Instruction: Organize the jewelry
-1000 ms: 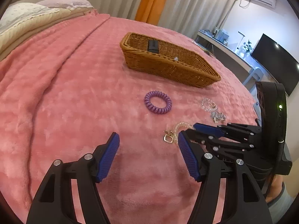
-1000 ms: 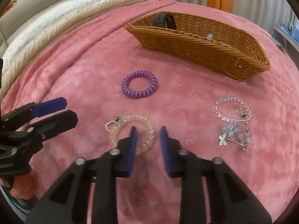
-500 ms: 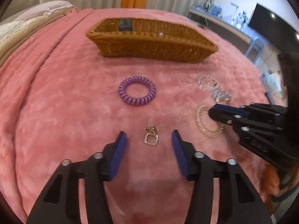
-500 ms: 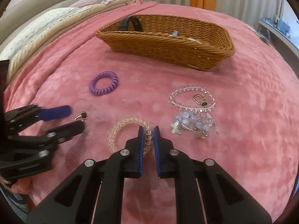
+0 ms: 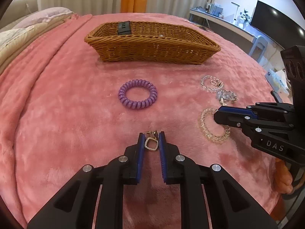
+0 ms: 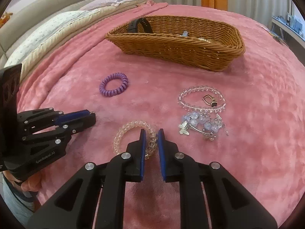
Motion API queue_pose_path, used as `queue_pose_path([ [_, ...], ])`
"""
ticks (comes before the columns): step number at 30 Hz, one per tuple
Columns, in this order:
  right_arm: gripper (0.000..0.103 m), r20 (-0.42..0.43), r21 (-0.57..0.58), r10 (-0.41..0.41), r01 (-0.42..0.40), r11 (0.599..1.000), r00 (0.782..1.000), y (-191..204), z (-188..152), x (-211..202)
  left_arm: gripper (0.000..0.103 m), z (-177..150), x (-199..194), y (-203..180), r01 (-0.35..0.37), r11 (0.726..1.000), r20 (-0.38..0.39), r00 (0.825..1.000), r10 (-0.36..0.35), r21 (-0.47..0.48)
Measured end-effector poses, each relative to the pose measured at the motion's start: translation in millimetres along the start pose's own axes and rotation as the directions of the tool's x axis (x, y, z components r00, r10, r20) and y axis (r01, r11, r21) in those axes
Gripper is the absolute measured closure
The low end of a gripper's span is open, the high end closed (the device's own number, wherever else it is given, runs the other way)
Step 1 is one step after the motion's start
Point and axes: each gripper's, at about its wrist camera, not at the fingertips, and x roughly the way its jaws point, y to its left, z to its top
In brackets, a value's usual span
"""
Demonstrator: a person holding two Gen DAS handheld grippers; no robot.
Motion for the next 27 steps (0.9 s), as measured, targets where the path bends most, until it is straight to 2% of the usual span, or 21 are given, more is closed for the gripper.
queue_pose_path([
  [10, 0.091, 0.010, 0.030, 0.029, -0.029, 0.999, 1.000, -3.2, 1.8, -7.1, 0.090, -0.5, -2.2, 3.1, 0.032, 0.999, 0.012, 0.999, -0.032, -0.010],
  [14, 0.091, -0.015, 0.033, -0.046, 0.047, 0.998, 0.999, 0.6, 0.8, -5.3, 0.090, -1.1, -2.3, 5.4, 0.040, 0.999, 0.014, 0.999, -0.040, -0.014],
  [15, 0.091, -0.018, 0.046, -0.038, 0.039, 0.998, 0.999, 0.3, 0.2, -4.8, 0.090, -1.1, -2.4, 5.8, 0.043, 0.999, 0.015, 0.999, -0.042, -0.015],
  [18, 0.091, 0.032, 0.056, -0.048, 0.046, 0.997, 0.998, 0.9, -3.9, -9.8, 0.090, -1.7, -2.5, 6.8, 0.047, 0.999, 0.019, 0.999, -0.046, -0.019],
  [22, 0.091, 0.052, 0.133, 0.016, -0.022, 0.991, 0.999, -8.7, -5.3, -13.2, 0.090, -2.1, -3.1, 6.9, 0.048, 0.999, 0.025, 0.999, -0.047, -0.021],
  [23, 0.086, 0.043, 0.130, 0.007, -0.013, 0.991, 0.999, -9.0, -5.5, -13.2, 0.089, -2.3, -3.6, 7.4, 0.049, 0.999, 0.027, 0.998, -0.048, -0.022],
  [25, 0.068, 0.043, 0.117, -0.004, -0.001, 0.993, 0.999, -7.9, -7.0, -16.2, 0.089, -2.2, -4.0, 7.7, 0.050, 0.998, 0.029, 0.998, -0.049, -0.024],
  [26, 0.054, 0.051, 0.109, -0.016, 0.011, 0.994, 0.999, -6.5, -7.6, -19.0, 0.089, -2.5, -4.3, 8.8, 0.051, 0.998, 0.029, 0.998, -0.050, -0.025],
  [27, 0.048, 0.063, 0.096, -0.021, 0.015, 0.995, 0.998, -4.3, -8.2, -22.6, 0.089, -2.3, -4.4, 9.1, 0.051, 0.998, 0.030, 0.998, -0.050, -0.026],
])
